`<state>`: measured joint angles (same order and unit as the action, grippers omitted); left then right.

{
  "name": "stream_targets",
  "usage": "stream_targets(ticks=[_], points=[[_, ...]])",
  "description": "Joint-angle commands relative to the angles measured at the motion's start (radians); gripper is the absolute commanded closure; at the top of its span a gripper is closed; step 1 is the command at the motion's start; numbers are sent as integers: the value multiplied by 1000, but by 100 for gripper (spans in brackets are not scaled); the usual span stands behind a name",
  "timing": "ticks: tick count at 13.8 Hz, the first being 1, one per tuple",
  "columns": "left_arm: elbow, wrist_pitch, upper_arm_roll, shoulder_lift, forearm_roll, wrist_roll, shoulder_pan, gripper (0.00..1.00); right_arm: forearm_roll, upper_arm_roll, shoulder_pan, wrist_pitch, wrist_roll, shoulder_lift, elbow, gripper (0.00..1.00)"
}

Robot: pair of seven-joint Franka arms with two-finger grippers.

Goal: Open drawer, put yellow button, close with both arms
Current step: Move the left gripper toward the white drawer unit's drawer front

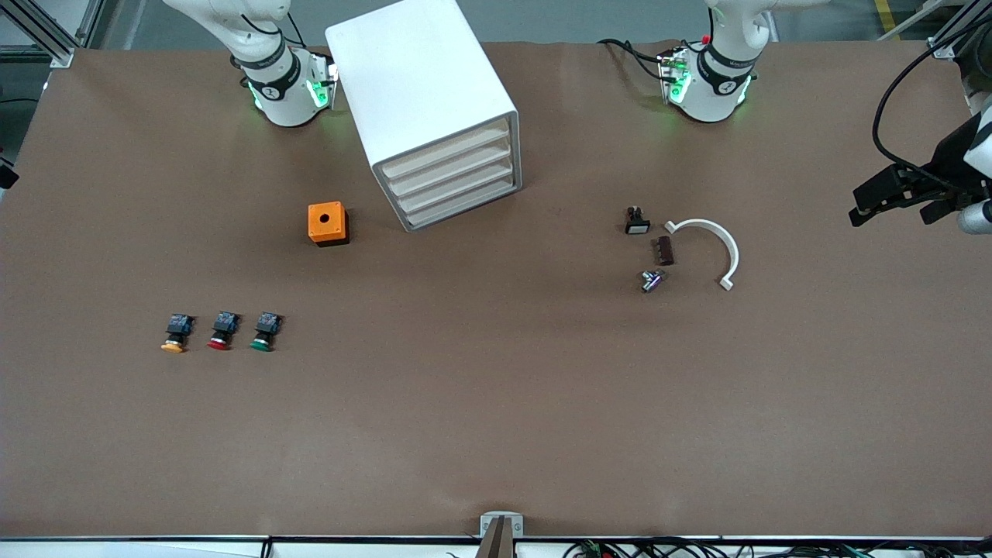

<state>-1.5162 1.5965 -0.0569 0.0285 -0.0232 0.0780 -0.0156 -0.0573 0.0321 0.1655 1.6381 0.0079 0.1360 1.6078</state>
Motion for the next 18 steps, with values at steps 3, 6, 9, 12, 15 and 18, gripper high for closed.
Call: stream_targets(ticks=[3, 6, 9, 12, 15, 18], points=[[24, -24, 3, 11, 9, -4, 3, 0, 8, -14, 9, -1, -16, -1, -9, 0], [16, -58, 3, 34, 3, -7, -6, 0, 94, -15, -20, -6, -23, -6, -6, 0], [16, -111, 3, 100, -41, -1, -6, 0, 131, -15, -47, -35, -63, -7, 6, 0], [16, -125, 0, 181, -46, 28, 15, 0, 125, -15, -55, -92, -52, -9, 9, 0], [19, -125, -4, 275, -73, 171, 89, 0, 119, -17, -72, -118, -48, -13, 14, 0], [25, -121, -6, 356, -223, 406, 123, 0, 53, -11, -61, -107, -48, -13, 14, 0]])
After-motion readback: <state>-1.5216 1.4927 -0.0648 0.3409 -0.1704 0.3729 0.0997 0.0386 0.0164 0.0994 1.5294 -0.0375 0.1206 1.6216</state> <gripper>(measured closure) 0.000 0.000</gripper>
